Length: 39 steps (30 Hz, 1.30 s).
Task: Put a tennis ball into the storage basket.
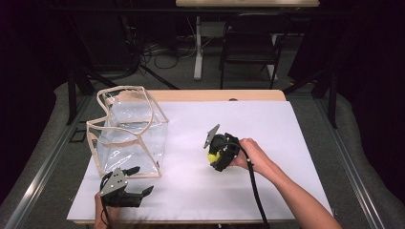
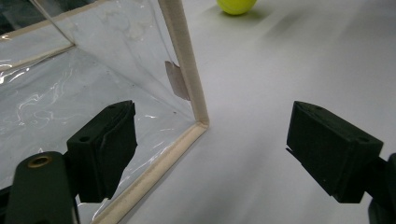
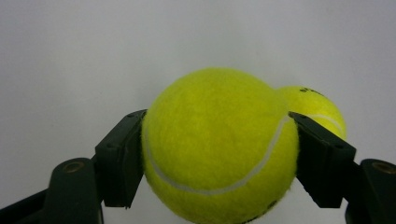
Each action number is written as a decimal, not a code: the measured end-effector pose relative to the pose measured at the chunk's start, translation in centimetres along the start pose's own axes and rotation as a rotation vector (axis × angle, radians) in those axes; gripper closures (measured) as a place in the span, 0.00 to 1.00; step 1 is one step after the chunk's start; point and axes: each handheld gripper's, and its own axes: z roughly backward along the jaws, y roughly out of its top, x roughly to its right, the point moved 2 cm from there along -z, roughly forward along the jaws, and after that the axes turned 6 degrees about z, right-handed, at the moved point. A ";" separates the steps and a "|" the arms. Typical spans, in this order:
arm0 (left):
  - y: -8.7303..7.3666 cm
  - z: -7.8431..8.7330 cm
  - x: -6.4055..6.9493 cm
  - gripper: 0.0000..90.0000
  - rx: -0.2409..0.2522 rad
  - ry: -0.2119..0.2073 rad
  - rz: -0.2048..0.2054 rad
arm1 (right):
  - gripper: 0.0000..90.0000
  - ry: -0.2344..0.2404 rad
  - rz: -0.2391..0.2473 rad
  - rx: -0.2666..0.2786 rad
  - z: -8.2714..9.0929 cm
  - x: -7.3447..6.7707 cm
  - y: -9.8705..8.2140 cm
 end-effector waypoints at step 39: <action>0.0 0.0 0.0 0.18 0.010 -0.002 -0.001 | 0.29 0.024 0.043 0.009 -0.6 1.2 3.4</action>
